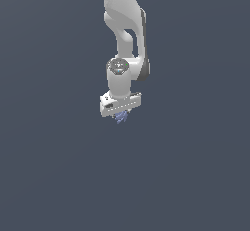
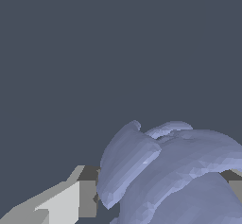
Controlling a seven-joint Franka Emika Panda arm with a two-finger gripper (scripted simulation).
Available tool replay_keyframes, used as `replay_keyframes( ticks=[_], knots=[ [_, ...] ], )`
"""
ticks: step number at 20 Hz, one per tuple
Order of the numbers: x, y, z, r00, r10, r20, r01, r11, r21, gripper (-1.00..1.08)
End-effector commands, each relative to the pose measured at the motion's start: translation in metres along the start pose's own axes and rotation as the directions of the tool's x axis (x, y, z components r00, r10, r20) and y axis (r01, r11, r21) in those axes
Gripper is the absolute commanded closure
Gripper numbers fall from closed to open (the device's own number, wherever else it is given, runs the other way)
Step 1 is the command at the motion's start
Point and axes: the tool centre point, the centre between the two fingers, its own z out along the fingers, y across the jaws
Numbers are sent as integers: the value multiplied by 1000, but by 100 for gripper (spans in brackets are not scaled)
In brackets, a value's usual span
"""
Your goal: Pick up the object and move it to a goal position.
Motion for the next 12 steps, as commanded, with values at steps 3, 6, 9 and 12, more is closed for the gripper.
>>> replay_keyframes(
  ticks=[3,6,9,12],
  knots=[
    [-6,8,-29,1000,0,-1,0,1000,0,108],
    [-12,15,-54,1000,0,-1,0,1000,0,108],
    [-18,23,-82,1000,0,-1,0,1000,0,108],
    [-25,31,-113,1000,0,-1,0,1000,1,108]
  ],
)
